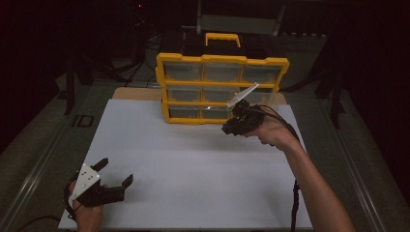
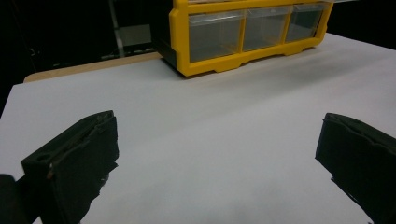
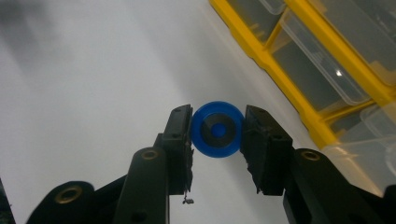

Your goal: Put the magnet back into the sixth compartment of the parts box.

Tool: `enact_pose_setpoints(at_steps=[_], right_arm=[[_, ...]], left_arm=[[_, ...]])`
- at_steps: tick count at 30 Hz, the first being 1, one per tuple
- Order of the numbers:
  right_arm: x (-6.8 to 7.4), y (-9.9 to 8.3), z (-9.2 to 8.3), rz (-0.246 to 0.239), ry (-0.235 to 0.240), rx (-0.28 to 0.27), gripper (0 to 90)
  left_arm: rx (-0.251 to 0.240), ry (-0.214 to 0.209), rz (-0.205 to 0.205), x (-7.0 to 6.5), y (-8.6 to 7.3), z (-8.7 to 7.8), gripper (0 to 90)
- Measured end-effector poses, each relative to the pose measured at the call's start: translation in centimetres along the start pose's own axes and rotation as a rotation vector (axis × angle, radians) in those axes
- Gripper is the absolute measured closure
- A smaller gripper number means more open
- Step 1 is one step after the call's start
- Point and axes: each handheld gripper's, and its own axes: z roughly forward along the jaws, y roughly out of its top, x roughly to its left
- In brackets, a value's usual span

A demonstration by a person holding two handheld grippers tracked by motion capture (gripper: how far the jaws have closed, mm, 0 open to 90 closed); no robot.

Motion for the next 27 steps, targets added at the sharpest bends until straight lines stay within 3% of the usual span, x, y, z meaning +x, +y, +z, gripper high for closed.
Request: enact_pose_setpoints(at_steps=[27], right_arm=[[-2.6,0.9,-2.0,0.08,-0.055,-0.035,62.9]], left_arm=[[-0.003,0.003,-0.003,0.0,0.0,-0.1,0.0]])
